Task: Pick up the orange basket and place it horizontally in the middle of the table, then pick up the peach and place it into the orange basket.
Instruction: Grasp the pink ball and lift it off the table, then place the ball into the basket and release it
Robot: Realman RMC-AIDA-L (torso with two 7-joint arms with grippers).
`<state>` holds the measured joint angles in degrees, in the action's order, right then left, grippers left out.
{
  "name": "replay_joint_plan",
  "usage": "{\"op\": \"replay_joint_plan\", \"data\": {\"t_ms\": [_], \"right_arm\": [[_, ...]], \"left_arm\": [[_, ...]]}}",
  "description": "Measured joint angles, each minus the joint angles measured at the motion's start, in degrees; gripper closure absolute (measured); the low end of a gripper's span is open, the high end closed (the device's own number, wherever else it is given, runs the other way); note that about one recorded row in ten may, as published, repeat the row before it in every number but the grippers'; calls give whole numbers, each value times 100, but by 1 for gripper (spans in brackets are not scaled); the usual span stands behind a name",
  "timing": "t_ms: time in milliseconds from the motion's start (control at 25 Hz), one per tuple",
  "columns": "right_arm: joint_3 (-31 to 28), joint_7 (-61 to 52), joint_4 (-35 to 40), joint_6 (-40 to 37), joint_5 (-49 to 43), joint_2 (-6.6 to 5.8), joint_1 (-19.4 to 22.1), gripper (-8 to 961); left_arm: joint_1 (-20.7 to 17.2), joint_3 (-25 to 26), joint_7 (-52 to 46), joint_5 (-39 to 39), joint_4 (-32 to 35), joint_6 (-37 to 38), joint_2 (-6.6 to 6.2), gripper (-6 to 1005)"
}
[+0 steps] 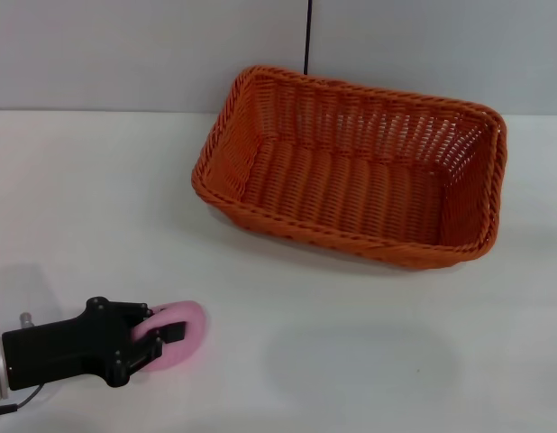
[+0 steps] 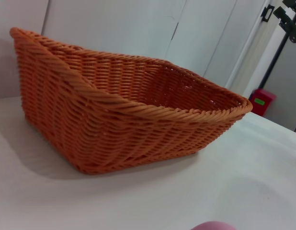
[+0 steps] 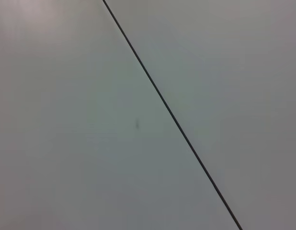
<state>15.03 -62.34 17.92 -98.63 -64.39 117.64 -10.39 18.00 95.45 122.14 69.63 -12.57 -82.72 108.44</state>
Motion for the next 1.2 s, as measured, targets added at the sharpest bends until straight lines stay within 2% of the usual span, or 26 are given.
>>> {"op": "replay_joint_plan", "data": {"t_ms": [160,640,800,880,960,1040,1160,1200], "right_arm": [[0,3,0,57,1,1,-3,413],[0,8,0,133,16,0,-36,413],[0,10,0,139,23,-2,-37,413],[0,11,0,143,23,-4,-47,413],[6,12,0,144,18,-5,-61,413],[20,10,0,144,9,-5,-71,413],[38,2,0,137,1,-5,-76,413],[38,2,0,137,1,-5,-76,413]], "left_arm": [[19,0,-4,-5,0,-3,2,858],[40,19,-15,-34,1,-43,2,888],[40,526,-99,-35,-27,-326,21,889],[35,923,-217,-38,-158,-493,58,890],[14,1336,-449,-31,-493,-578,157,890],[21,1558,-628,-25,-760,-589,232,891],[171,1837,-1013,-17,-1352,-606,429,892],[171,1837,-1013,-17,-1352,-606,429,892]]}}
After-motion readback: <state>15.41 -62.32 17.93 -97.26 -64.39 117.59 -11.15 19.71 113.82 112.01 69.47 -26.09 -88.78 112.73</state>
